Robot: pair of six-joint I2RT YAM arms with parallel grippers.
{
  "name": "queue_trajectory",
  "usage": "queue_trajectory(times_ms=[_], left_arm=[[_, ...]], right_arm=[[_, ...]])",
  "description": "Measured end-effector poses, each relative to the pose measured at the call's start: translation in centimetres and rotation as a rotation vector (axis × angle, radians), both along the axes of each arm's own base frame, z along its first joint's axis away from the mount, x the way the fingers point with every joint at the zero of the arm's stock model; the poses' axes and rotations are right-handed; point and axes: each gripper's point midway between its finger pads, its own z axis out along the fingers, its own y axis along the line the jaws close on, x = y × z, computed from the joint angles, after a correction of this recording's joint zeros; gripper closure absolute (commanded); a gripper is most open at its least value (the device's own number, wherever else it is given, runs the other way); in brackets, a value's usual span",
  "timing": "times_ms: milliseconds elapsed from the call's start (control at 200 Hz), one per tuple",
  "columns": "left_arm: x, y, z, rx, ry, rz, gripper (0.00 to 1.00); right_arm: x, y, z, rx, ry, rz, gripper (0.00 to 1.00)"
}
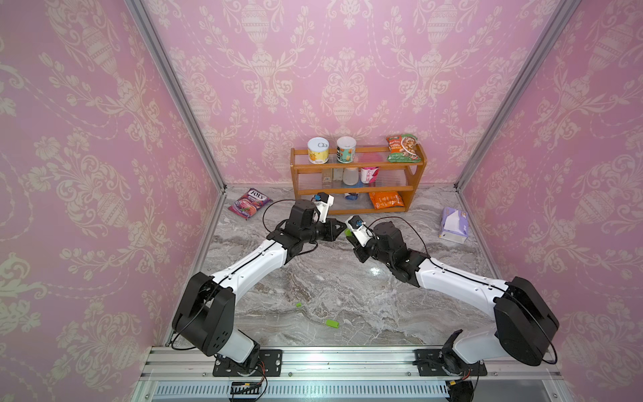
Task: Close the usb drive cover
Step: Close the cover of the USB drive.
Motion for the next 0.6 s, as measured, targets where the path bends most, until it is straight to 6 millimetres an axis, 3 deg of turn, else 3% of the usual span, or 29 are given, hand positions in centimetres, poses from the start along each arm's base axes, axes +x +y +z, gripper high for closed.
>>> queue_trajectory(times_ms=[255, 600], left_arm=[[-0.4, -0.3, -1.2, 0.084, -0.018, -0.017, 0.96], [-0.3, -1.0, -0.9, 0.080, -0.062, -0.052, 0.94]], right_arm=[[-0.4, -0.2, -0.8, -0.022, 0.032, 0.008, 1.00], [0.1, -0.6, -0.7, -0.029, 0.017, -0.020, 1.00]])
